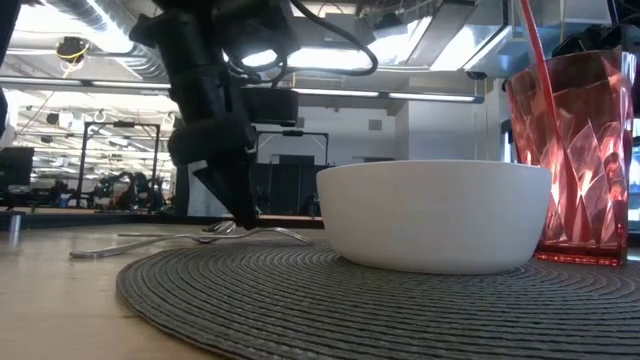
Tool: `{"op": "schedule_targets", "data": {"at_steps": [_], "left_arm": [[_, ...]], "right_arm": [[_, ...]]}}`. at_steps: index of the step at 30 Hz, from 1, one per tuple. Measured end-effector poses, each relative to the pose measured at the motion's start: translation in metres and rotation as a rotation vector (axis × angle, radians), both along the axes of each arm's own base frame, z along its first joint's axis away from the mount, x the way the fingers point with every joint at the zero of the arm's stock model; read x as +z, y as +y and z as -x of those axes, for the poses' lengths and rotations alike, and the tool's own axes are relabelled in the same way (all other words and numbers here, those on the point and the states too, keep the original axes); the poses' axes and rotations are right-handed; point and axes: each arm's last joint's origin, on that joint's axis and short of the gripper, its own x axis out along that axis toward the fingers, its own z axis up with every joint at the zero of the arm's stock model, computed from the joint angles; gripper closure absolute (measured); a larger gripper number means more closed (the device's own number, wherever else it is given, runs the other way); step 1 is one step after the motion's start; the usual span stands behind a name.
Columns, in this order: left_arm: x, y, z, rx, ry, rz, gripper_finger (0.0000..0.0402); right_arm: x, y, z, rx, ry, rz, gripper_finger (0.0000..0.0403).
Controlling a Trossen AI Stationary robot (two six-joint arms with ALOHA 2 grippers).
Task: Pick & Place Utensil
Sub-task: Put the silver fork into the white bowl
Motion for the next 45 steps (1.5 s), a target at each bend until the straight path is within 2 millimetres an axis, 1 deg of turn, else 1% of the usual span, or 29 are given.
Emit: {"op": "schedule_targets", "data": {"at_steps": [9, 14, 25, 36, 40, 45], "left_arm": [[-0.001, 0.013, 0.0, 0.01, 0.041, 0.102, 0.0281], [-0.003, 0.018, 0.0, 0.007, 0.053, 0.11, 0.0281], [-0.005, 0.017, 0.0, -0.005, 0.057, 0.135, 0.0281], [-0.003, 0.024, -0.006, -0.013, 0.002, 0.111, 0.0281], [-0.013, 0.023, -0.006, -0.014, 0.036, 0.119, 0.0281], [-0.028, 0.022, -0.014, -0.023, 0.035, 0.122, 0.0282]], "right_arm": [[0.0, 0.0, 0.0, 0.0, 0.0, 0.0, 0.0386], [0.001, 0.0, 0.0, 0.0, -0.005, 0.0, 0.0386], [0.0, 0.0, 0.0, 0.007, -0.003, 0.002, 0.0386], [0.0, 0.0, 0.0, 0.006, -0.003, 0.003, 0.0386], [0.0, 0.0, 0.0, 0.005, -0.003, 0.003, 0.0386], [0.0, 0.0, 0.0, 0.005, -0.001, 0.002, 0.0386]]}}
